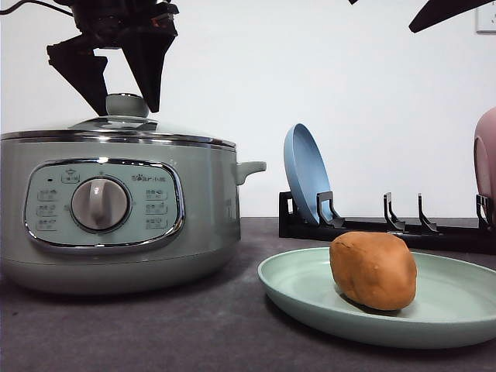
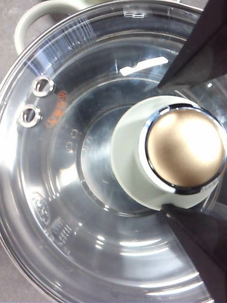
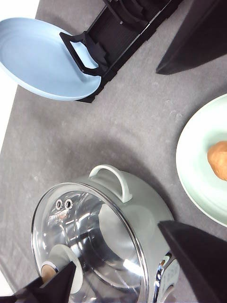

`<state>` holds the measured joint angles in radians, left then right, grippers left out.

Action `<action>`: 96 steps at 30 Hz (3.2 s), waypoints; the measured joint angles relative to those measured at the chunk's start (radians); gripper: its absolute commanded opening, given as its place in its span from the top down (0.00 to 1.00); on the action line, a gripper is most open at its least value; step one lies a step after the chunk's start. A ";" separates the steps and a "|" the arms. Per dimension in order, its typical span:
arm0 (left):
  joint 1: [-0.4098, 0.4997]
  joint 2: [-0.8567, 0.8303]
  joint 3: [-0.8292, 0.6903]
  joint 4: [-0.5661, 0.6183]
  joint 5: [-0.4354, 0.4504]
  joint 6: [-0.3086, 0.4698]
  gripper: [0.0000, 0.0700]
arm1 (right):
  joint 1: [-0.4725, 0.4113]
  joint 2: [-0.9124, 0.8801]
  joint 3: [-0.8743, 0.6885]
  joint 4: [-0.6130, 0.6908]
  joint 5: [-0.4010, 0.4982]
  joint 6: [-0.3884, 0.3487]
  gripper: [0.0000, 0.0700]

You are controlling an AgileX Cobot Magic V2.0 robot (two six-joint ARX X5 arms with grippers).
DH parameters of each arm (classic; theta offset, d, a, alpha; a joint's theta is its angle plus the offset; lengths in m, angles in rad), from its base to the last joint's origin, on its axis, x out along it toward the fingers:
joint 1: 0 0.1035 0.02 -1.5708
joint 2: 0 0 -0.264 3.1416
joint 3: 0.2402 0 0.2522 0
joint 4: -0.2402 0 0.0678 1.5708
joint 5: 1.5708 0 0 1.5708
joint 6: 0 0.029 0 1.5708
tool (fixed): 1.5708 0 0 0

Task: Transfer potato from steamer to green plate

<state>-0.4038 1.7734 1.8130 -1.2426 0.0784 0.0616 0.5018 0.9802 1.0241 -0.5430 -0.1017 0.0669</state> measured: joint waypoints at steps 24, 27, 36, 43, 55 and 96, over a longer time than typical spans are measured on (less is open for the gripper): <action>-0.007 -0.367 0.016 0.004 0.236 -0.001 0.27 | 0.000 0.000 0.000 -0.136 -0.149 0.001 0.11; -0.010 -0.400 0.017 -0.022 0.287 -0.001 0.27 | 0.000 0.000 0.000 -0.178 -0.202 0.002 0.11; -0.020 -0.415 0.017 -0.165 0.339 -0.001 0.27 | 0.000 0.000 0.000 -0.286 -0.317 0.013 0.11; -0.030 -0.415 0.017 -0.168 0.340 0.000 0.27 | 0.000 0.000 0.000 -0.306 -0.317 0.013 0.11; -0.030 -0.415 0.017 -0.168 0.340 0.000 1.00 | 0.000 0.000 0.000 -0.306 -0.317 0.012 1.00; 0.243 -0.755 -0.161 0.526 0.311 0.114 1.00 | 0.000 0.000 0.000 -0.305 -0.317 0.011 1.00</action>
<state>-0.1611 1.0187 1.6522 -0.7169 0.3894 0.1760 0.5018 0.9802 1.0241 -0.8482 -0.4183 0.0780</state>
